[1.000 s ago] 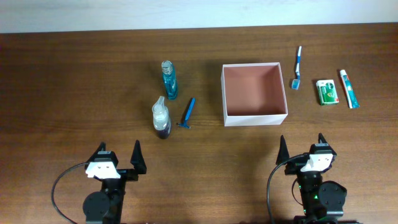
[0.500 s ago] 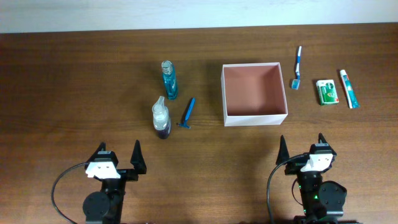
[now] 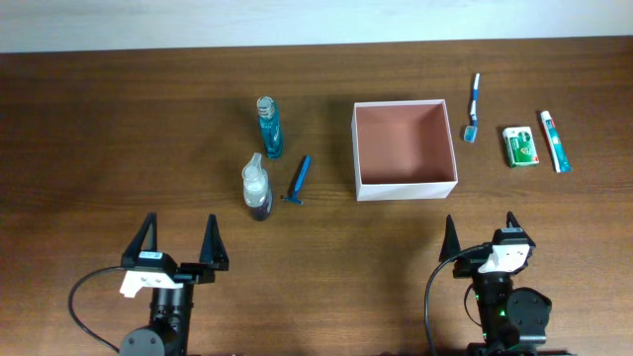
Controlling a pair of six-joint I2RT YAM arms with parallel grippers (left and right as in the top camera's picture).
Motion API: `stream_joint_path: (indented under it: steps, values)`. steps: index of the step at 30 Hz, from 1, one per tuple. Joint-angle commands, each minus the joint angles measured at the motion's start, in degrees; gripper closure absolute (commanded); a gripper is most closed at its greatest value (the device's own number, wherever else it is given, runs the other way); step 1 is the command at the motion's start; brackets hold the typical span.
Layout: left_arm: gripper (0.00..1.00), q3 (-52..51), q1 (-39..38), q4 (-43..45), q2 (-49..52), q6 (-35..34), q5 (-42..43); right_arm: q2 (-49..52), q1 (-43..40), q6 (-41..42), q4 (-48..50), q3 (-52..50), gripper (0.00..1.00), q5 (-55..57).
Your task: Pack container
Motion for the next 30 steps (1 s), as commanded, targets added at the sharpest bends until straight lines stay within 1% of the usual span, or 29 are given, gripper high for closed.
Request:
stream_joint_path:
  steps: [1,3,7,9,11,14,16,18,19,23,25,27,28,30]
  values:
    - [0.01,6.7,0.3,-0.9,2.2,-0.5,3.3,-0.5,0.6,0.2,-0.3,-0.3,0.01,0.1]
    - [0.01,11.4,0.3,-3.0,4.9,0.4,5.6,-0.5,0.6,0.2,-0.3,-0.3,0.01,0.1]
    - [0.01,24.9,0.3,-8.2,15.4,7.8,11.8,-0.5,0.6,0.2,-0.3,-0.3,0.01,0.1]
    - [0.01,32.1,0.3,-8.7,21.4,12.4,14.6,-0.5,0.6,0.2,-0.3,-0.3,0.01,0.1]
    - [0.01,39.0,0.3,-6.7,27.4,16.6,15.2,-0.5,0.6,0.2,-0.3,-0.3,0.01,0.1]
    - [0.00,47.1,0.3,-1.8,34.9,17.0,16.5,-0.5,0.6,0.2,-0.3,-0.3,0.01,0.1]
    - [0.00,53.6,0.3,-3.3,40.6,17.1,20.5,-0.5,0.6,0.2,-0.3,-0.3,0.01,0.1]
    - [0.00,60.8,0.2,-9.5,46.8,18.3,24.3,-0.5,0.6,0.2,-0.3,-0.3,0.01,0.1]
    - [0.01,65.4,0.2,-14.8,50.6,18.4,24.4,-0.5,0.6,0.2,-0.3,-0.3,0.01,0.1]
    - [0.01,90.0,0.2,-43.4,68.9,20.4,24.6,-0.5,0.6,0.2,-0.3,-0.3,0.01,0.1]
    - [0.01,102.1,-0.2,-55.1,77.8,20.4,27.3,-0.5,0.6,0.2,-0.3,-0.3,0.01,0.1]
    - [0.01,110.2,-0.5,-61.8,84.3,20.3,31.4,-0.5,0.6,0.2,-0.3,-0.3,0.01,0.1]
    - [0.01,113.2,-0.5,-63.6,87.1,20.4,33.6,-0.5,0.6,0.2,-0.3,-0.3,0.01,0.1]
    - [0.01,117.5,-1.1,-66.3,91.6,20.4,32.7,-0.5,0.6,0.2,-0.3,-0.3,0.01,0.1]
